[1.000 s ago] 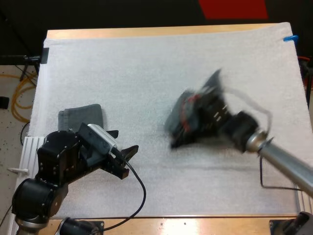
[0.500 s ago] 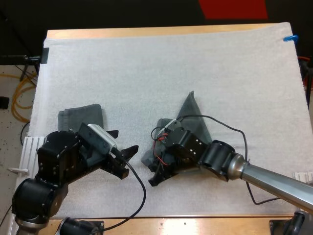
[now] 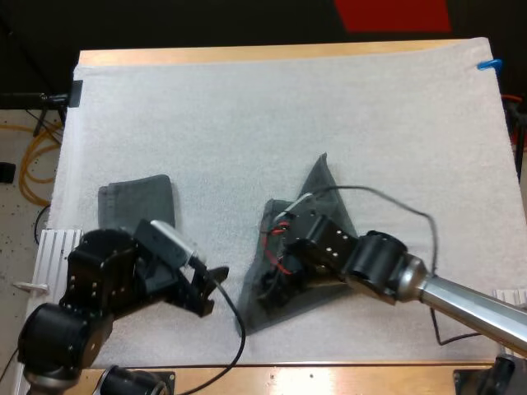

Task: Pick towel from pile fold and stack

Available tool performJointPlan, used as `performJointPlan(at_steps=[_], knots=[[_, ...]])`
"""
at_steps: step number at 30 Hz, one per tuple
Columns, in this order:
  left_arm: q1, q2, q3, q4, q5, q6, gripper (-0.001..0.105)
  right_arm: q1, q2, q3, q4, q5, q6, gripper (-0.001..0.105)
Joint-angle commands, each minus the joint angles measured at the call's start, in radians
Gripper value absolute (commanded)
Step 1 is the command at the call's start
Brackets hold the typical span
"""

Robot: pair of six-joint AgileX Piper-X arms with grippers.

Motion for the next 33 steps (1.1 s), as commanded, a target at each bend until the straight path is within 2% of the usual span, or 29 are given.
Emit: performJointPlan(at_steps=[1,4,8,16,20,25,29,33], knots=[[-0.002,-0.024,-0.005,0.030,-0.002,0.000,0.065,-0.028,-0.012,-0.006,0.071,0.086,-0.016,0.064],[-0.002,-0.064,-0.005,0.074,-0.002,0.000,0.065,-0.107,-0.014,-0.002,0.162,0.092,-0.028,0.063],[-0.002,-0.099,-0.005,0.151,-0.002,0.000,0.065,-0.228,-0.014,0.038,0.201,0.092,-0.051,0.063],[-0.002,-0.108,0.082,0.182,0.000,-0.002,0.065,-0.412,-0.015,0.228,0.196,0.029,-0.058,0.063],[-0.002,-0.108,0.130,0.174,0.000,-0.002,0.065,-0.447,-0.016,0.309,0.149,-0.059,-0.058,0.063],[-0.002,-0.108,0.169,0.166,0.007,-0.002,0.065,-0.448,-0.016,0.416,0.007,-0.156,-0.013,0.063],[-0.002,-0.108,0.186,0.166,0.026,-0.002,0.065,-0.448,-0.016,0.453,-0.083,-0.162,0.038,0.063],[-0.002,-0.108,0.207,0.148,0.102,-0.002,0.065,-0.448,0.010,0.454,-0.143,-0.166,0.082,0.063]])
